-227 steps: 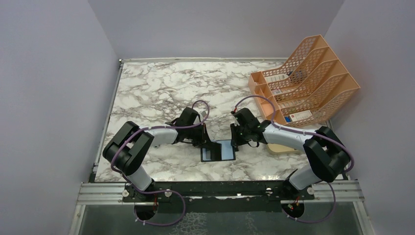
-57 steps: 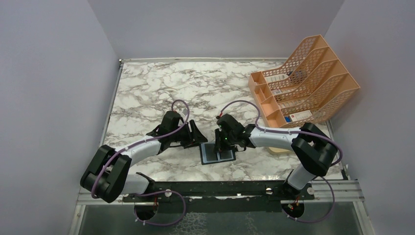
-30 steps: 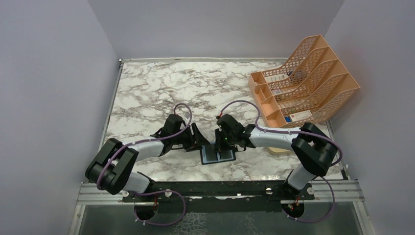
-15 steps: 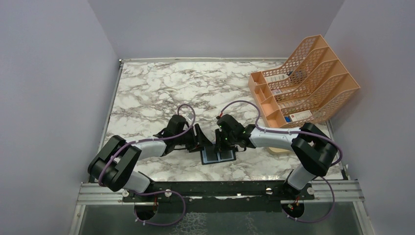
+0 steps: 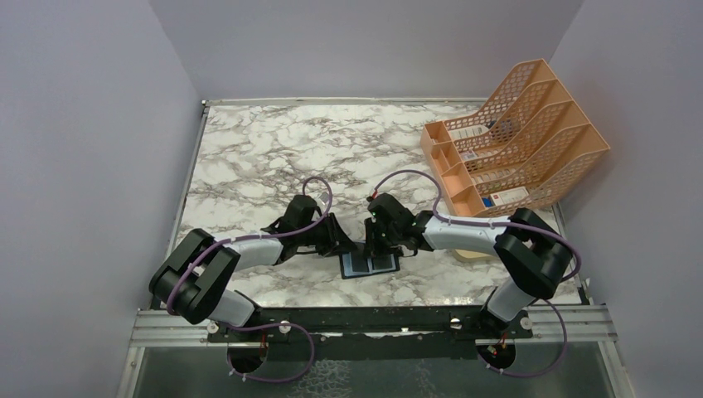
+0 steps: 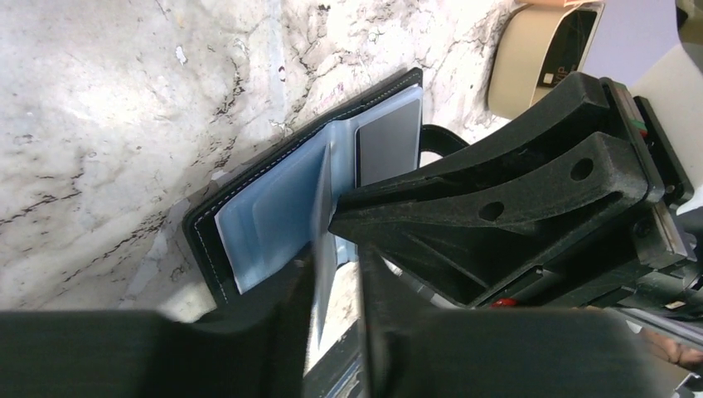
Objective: Put the credit cards into the card holder
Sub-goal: Turn over the card slot in the card holder.
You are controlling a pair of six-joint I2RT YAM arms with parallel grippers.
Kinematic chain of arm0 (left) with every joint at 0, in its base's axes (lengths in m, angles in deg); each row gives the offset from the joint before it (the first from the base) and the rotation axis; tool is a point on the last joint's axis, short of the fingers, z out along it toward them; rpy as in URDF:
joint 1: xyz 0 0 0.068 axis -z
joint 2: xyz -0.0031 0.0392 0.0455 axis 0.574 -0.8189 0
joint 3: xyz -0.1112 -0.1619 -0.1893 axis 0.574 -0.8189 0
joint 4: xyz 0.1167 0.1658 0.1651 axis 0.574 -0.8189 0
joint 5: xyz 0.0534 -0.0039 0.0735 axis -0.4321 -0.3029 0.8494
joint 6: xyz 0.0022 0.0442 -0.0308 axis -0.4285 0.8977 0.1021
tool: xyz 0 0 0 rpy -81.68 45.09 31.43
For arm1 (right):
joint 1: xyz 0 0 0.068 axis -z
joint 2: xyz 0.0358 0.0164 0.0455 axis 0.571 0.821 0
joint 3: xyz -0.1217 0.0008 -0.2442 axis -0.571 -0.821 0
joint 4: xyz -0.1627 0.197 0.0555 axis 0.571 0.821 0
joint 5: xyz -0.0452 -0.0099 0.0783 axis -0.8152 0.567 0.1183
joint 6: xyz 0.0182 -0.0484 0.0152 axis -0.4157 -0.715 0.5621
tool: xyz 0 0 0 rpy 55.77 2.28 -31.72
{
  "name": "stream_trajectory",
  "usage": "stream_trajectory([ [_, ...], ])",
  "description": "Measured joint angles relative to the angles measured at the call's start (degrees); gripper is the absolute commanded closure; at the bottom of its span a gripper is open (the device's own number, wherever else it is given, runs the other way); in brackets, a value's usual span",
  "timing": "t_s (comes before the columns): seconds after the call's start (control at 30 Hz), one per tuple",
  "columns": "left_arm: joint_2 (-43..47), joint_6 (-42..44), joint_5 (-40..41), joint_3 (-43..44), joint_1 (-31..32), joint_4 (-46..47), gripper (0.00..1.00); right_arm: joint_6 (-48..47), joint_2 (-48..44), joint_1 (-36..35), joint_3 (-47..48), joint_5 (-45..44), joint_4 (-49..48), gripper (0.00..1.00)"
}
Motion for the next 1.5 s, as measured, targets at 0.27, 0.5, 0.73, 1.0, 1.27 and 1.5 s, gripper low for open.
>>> stream_trajectory([
  [0.27,0.0,0.0,0.1,0.0,0.0,-0.2,1.00,0.0,-1.4,0.0,-0.1,-0.8,1.2,0.80],
  [0.5,-0.2,4.0,0.7,5.3,-0.2,-8.5,1.00,-0.7,-6.2,0.0,-0.1,-3.7,5.2,0.77],
  [0.73,-0.2,11.6,3.1,10.9,-2.2,-18.6,1.00,-3.1,-9.9,0.0,-0.1,-8.8,7.5,0.77],
  [1.0,-0.2,17.9,6.3,16.6,-3.1,-29.4,0.64,-3.7,-9.6,0.0,-0.3,-10.5,8.2,0.77],
  [1.27,-0.2,17.4,4.2,17.3,-3.1,-28.8,0.58,-3.7,-9.7,0.0,-0.4,-11.0,8.2,0.77],
  [1.5,-0.2,12.1,-0.3,14.1,-2.1,-20.0,0.56,-3.7,-14.3,0.0,-0.4,-13.2,10.1,0.76],
])
